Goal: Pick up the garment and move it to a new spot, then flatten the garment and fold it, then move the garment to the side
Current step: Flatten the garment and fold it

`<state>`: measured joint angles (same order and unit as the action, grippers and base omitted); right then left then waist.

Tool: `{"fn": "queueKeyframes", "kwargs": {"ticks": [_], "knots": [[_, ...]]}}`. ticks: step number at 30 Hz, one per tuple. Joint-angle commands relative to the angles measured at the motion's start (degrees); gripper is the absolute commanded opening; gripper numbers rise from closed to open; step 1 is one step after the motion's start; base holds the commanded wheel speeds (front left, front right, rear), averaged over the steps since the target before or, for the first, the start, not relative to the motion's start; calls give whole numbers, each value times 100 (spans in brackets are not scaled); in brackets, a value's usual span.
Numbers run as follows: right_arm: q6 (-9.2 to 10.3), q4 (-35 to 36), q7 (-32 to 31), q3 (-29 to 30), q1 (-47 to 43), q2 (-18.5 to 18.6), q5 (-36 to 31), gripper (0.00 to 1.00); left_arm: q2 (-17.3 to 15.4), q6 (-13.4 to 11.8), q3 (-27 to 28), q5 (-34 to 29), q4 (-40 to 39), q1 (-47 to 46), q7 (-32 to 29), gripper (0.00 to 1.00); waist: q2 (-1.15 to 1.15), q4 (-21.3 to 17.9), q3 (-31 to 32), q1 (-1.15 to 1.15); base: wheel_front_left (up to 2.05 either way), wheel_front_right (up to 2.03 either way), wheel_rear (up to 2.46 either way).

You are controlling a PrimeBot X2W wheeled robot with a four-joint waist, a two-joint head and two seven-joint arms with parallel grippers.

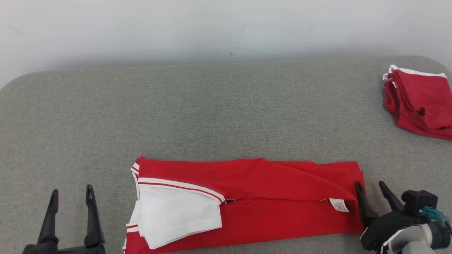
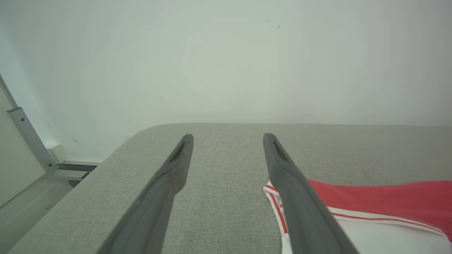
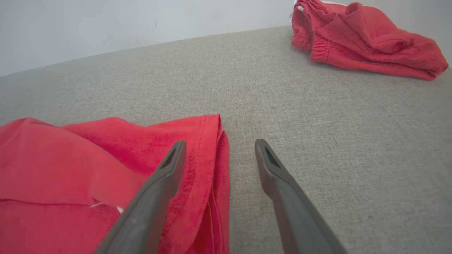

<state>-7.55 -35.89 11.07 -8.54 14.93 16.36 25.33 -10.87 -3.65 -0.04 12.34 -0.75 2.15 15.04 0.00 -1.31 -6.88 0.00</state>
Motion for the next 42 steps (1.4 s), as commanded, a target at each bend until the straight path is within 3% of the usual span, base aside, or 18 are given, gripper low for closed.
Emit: {"fn": "queueKeyframes", "kwargs": {"ticks": [1,13,14,15,16,22,33,36,42], "knots": [[17,-79,-24,-29,83,-34,45,100,85,32,66,-25,-23,44,17,100,0,12,1,0,0,0,0],[17,-1351,-561,-461,536,-221,229,100,513,526,462,-362,342,-7,18,100,0,128,71,0,0,0,0],[16,-1408,-588,-509,544,-245,268,73,538,567,482,-393,374,-13,18,100,0,140,93,0,0,0,0],[14,-1454,-598,-552,560,-252,304,17,558,591,508,-411,392,-10,18,100,0,145,111,0,0,0,0],[9,-1496,-598,-590,577,-255,355,0,574,612,532,-440,407,-4,18,100,0,148,134,0,0,0,0],[18,-1631,-440,-674,749,3,610,0,655,719,677,-533,435,107,18,100,0,91,261,0,0,0,0],[18,-1891,-146,-423,1118,1140,726,0,713,848,739,-724,461,103,18,100,0,-72,313,0,0,0,0],[18,-1806,-120,-451,1170,1190,733,0,715,863,785,-769,487,114,18,100,0,-113,323,0,0,0,0],[17,-1370,-44,-645,1157,851,792,0,728,896,863,-813,566,108,18,100,0,-134,370,0,0,0,0]]}}
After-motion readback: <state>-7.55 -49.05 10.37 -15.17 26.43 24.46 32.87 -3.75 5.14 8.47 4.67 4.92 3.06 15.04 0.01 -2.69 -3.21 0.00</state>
